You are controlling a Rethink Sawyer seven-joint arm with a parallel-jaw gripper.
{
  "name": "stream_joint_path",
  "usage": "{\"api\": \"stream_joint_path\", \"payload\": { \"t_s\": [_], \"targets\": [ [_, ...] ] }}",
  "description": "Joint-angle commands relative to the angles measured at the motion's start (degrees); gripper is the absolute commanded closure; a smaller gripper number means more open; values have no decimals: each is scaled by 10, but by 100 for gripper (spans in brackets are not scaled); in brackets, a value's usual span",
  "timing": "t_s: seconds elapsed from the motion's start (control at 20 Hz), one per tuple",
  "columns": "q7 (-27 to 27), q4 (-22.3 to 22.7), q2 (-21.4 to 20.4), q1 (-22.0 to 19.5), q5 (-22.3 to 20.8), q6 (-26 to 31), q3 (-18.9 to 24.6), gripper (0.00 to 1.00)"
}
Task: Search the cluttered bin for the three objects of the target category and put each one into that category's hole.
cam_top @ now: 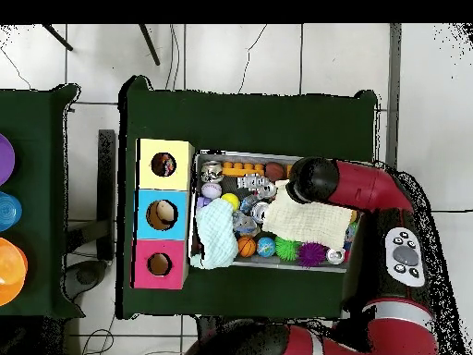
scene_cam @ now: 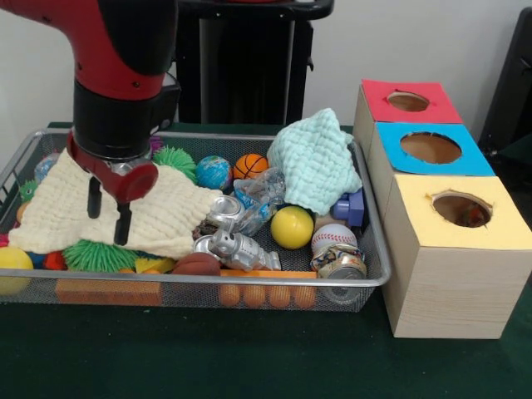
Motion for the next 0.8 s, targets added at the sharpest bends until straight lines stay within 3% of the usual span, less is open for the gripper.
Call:
{"api": "stream_joint_path", "payload": {
  "t_s": [0.05,0.45,0.65,0.7,0.8],
  "targets": [
    [-30,78,41,-4,-34,-57,55,0],
    [-19,70,61,5,-38,-53,34,0],
    [-22,59,64,20,-42,-13,12,0],
    [-41,55,64,19,-41,28,9,0],
    [-50,62,59,21,-41,53,3,0]
  ]
}}
